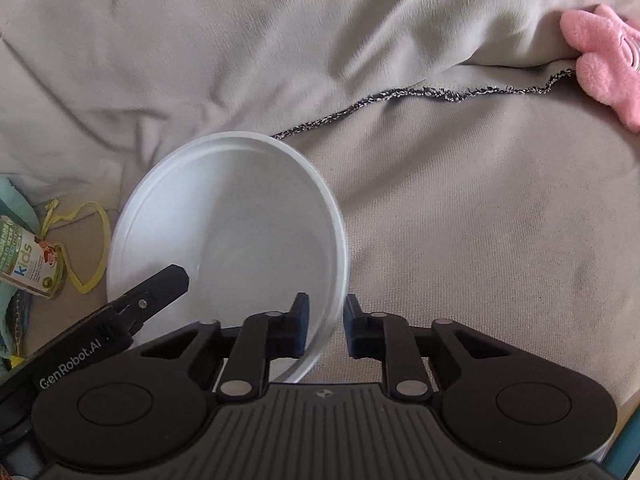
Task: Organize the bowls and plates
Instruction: 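Carry the small white bowl with the left gripper and lower it into the blue bowl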
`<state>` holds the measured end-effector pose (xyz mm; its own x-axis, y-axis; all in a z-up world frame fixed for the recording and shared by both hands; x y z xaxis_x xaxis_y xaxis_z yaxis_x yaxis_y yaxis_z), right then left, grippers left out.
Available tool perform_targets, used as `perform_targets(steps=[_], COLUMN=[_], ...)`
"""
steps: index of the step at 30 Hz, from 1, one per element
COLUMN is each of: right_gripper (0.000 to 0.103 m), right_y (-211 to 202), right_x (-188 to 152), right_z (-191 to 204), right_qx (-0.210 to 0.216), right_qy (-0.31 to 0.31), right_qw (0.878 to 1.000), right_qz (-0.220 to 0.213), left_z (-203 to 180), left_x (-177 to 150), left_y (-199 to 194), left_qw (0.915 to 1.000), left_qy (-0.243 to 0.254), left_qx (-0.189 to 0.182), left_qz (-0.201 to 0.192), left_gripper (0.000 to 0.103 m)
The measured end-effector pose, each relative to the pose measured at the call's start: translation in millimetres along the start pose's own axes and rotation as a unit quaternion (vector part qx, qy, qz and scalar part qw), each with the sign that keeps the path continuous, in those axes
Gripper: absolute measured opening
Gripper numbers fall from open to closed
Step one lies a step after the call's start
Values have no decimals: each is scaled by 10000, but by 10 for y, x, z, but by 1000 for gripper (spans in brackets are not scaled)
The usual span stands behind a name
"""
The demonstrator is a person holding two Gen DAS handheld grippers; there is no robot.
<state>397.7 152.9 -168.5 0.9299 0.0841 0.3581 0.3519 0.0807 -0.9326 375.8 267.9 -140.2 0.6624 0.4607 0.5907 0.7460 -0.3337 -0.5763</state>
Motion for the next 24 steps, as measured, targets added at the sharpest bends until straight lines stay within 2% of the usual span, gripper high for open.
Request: perform_targets(steps=[3, 7, 11, 17, 21, 24], right_gripper=[15, 15, 16, 16, 17, 18], right_y=[-299, -895, -1373, -1596, -1457, -1312], right_x=[24, -1, -216, -703, -1011, -1163], right_z=[-71, -372, -1001, -2020, -2480, -2642], right_qx=[51, 166, -102, -454, -486, -295], right_qy=[-106, -357, -429, -112, 50, 286], right_qw=[9992, 9955, 9928, 9938, 9949, 9958], right_qz=[-371, -858, -1115, -1008, -884, -824], left_z=[-241, -797, -1489, -2325, -2547, -2611], left_x=[65, 73, -223, -955, -1377, -1559], left_y=[-206, -558, -626, -352, -118, -39], left_qw=[9994, 9960, 9912, 9745, 9649, 9633], left_qy=[131, 401, 846, 1420, 1608, 1832], left_qx=[-152, -502, -983, -1602, -1674, -1435], left_qz=[-299, -619, -272, 673, 1231, 1334], left_gripper=[30, 31, 33, 34, 35, 35])
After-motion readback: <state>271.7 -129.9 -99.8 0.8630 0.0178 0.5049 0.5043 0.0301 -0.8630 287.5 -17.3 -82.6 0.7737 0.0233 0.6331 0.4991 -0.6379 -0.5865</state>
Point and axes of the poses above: each gripper's, at about its wrist camera, not at the fingertips, and y roughly the way its jaws point, z to its left, x to its top, the point moved 10 cm from there along y, roughly the way its jaws point, and after that the axes turned 12 degrees about -x, right-handed, at the moved point
